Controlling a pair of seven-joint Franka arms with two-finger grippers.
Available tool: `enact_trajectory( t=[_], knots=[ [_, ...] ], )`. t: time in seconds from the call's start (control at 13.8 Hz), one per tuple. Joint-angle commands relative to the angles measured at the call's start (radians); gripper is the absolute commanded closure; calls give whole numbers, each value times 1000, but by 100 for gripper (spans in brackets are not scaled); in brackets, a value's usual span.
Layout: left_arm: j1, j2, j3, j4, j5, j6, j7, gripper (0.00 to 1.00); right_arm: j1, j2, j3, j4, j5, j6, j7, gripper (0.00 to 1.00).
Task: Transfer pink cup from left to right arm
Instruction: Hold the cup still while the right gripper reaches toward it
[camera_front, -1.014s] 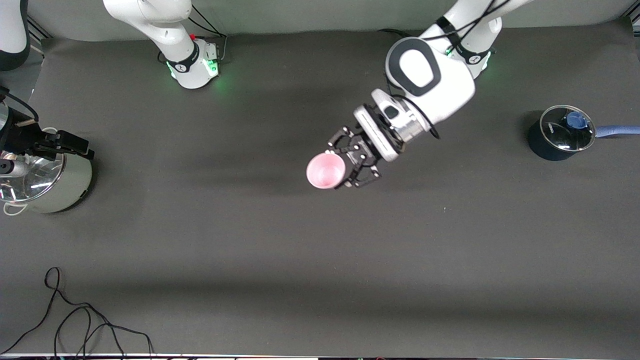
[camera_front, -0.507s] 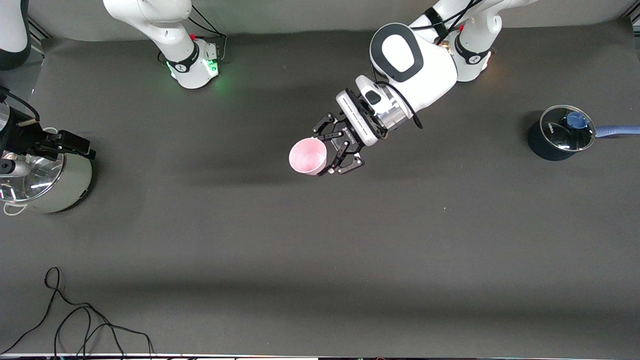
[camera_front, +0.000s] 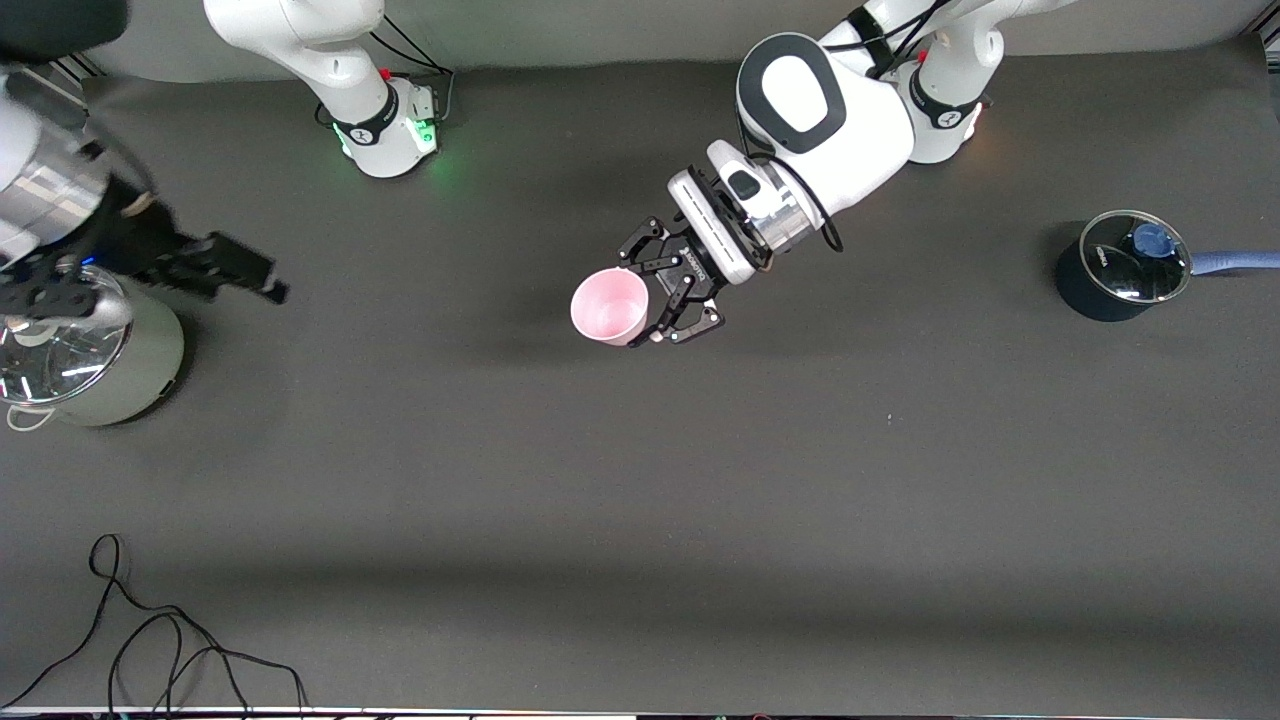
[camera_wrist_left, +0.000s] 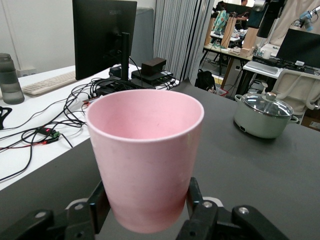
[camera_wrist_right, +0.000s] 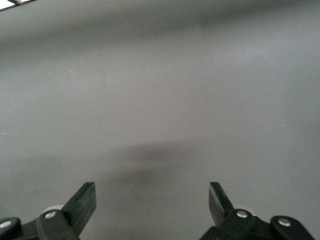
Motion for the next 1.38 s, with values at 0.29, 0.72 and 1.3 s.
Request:
enact_trajectory(
  t=[0.29,0.72,1.3],
  knots=[
    [4,-27,-6,21,-31,14,-17,66,226,151,-11,209,34,3,303,0],
    [4,-30,-6,21,-31,16,-17,66,338,256,-11,277,25,165,502,0],
    [4,-30,-6,21,-32,25,-22,66,393,309,-9,291,-1,238,543,0]
  ],
)
